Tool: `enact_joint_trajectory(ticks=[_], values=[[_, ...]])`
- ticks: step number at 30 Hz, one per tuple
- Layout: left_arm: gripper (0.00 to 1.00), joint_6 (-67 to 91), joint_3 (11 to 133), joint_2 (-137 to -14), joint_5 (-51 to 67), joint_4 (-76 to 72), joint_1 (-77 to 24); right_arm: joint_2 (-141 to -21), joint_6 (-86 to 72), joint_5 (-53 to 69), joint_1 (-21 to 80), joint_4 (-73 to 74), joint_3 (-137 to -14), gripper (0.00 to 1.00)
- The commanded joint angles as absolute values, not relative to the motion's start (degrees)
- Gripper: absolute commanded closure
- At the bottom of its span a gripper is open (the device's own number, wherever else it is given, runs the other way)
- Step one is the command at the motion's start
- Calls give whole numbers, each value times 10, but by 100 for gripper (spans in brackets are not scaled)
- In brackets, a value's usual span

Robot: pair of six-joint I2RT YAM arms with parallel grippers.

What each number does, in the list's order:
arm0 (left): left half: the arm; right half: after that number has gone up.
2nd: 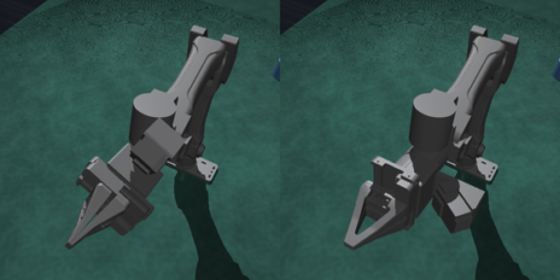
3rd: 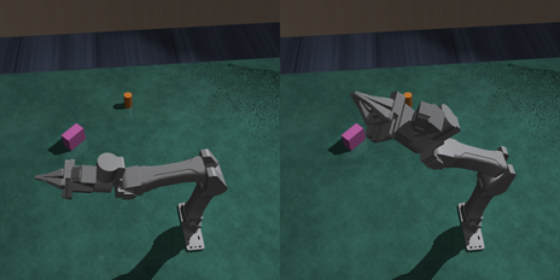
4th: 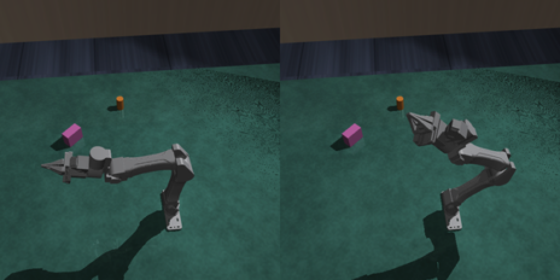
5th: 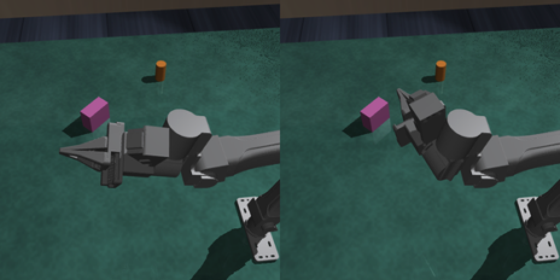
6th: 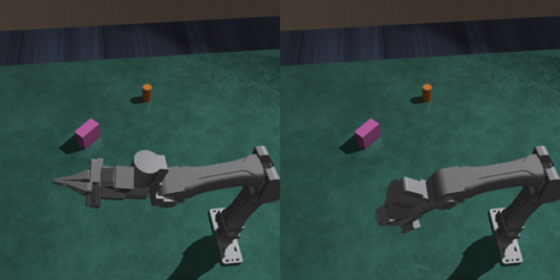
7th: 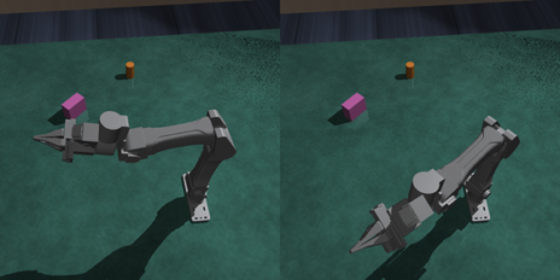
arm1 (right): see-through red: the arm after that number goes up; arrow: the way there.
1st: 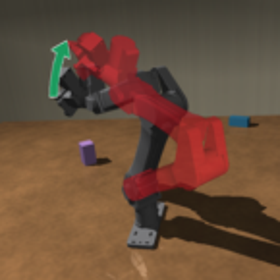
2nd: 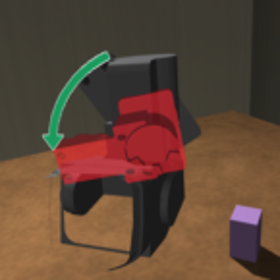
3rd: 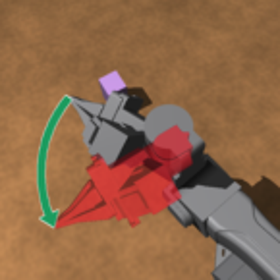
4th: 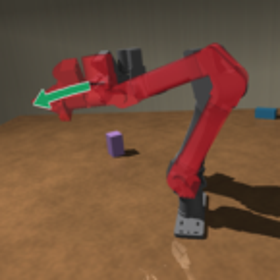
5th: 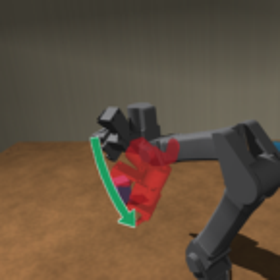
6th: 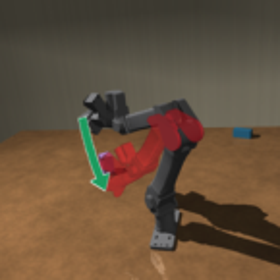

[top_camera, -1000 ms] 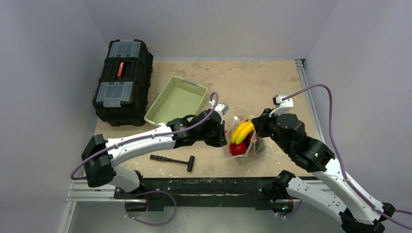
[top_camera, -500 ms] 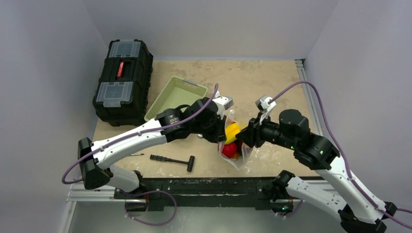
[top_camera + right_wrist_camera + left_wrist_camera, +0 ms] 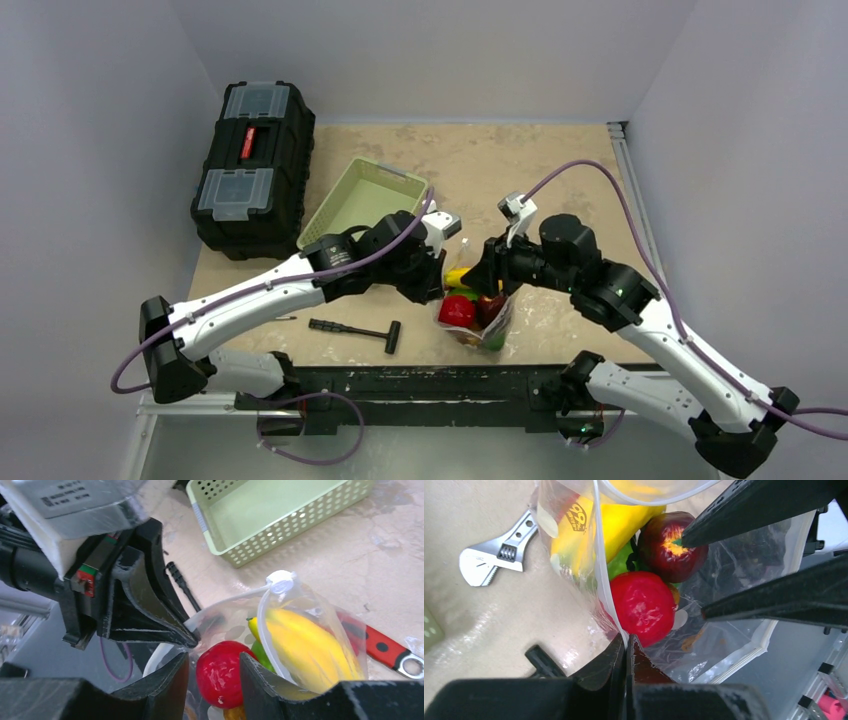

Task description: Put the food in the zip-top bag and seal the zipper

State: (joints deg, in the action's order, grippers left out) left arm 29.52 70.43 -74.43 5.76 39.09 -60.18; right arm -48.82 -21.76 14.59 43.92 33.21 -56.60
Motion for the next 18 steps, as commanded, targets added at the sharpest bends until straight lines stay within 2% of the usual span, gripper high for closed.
enact_joint_trajectory(ticks=[1,4,9,13,18], values=[[100,251,706,-719,47,380,-583,-468,-243,76,439,352,-605,59],[100,263,711,-707,45,391,-573,-462,-248,8,439,415,-658,57],[100,285,718,-695,50,396,-568,-497,-259,-125,439,555,-745,41],[100,292,716,-695,48,406,-568,-518,-262,-137,439,611,-741,36],[100,295,710,-701,51,391,-567,-526,-224,-23,439,549,-675,38]])
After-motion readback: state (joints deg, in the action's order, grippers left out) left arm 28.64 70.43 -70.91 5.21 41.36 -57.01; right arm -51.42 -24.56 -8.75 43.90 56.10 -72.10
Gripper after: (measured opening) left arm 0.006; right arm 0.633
